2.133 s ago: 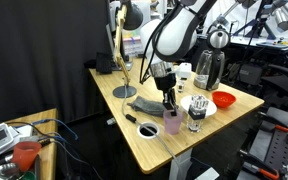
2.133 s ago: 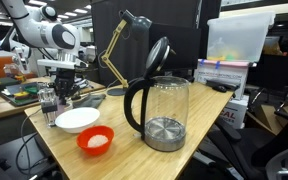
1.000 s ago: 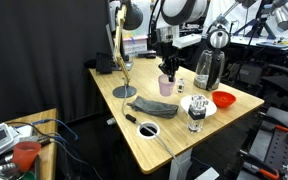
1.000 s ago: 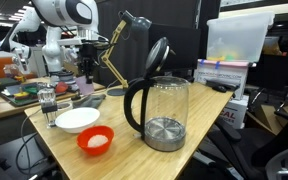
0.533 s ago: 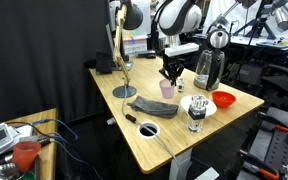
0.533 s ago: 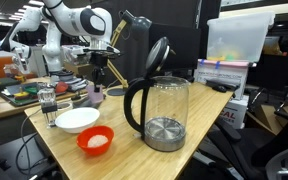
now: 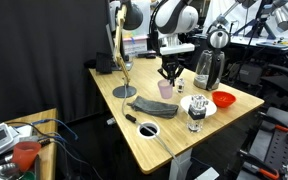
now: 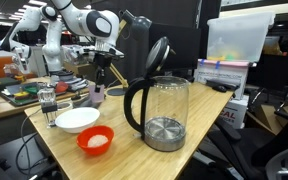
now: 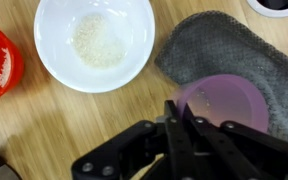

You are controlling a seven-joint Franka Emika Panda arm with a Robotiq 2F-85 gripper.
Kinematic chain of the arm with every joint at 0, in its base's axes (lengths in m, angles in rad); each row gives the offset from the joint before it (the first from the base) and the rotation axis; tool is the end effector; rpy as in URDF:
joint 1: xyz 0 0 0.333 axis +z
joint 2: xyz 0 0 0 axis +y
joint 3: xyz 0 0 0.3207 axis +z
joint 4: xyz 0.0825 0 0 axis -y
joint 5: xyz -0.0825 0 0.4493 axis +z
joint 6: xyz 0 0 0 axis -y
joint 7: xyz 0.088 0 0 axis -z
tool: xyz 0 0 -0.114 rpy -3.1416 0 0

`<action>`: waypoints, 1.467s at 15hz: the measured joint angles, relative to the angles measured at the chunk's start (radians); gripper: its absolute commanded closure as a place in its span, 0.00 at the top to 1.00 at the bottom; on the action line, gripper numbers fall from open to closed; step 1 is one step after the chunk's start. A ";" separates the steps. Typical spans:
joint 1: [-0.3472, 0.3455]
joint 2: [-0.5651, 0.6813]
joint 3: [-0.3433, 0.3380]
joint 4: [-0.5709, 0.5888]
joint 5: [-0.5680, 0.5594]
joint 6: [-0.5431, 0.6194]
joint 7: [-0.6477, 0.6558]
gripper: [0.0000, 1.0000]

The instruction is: Move the cup to the left

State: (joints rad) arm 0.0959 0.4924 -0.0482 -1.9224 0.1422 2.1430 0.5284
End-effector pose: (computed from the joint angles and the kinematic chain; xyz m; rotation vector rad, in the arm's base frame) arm 0.6381 0.0371 0.1627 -2.9796 0.8753 0.4422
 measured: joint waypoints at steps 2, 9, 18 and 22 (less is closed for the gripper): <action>0.000 0.000 0.000 0.000 0.000 -0.001 0.001 0.01; -0.003 0.031 -0.012 0.080 0.020 0.007 0.071 0.01; -0.007 0.185 -0.014 0.251 0.041 0.007 0.206 0.09; -0.011 0.195 -0.014 0.259 0.053 0.005 0.212 0.42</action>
State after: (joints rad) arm 0.0849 0.6870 -0.0622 -1.6638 0.1956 2.1477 0.7408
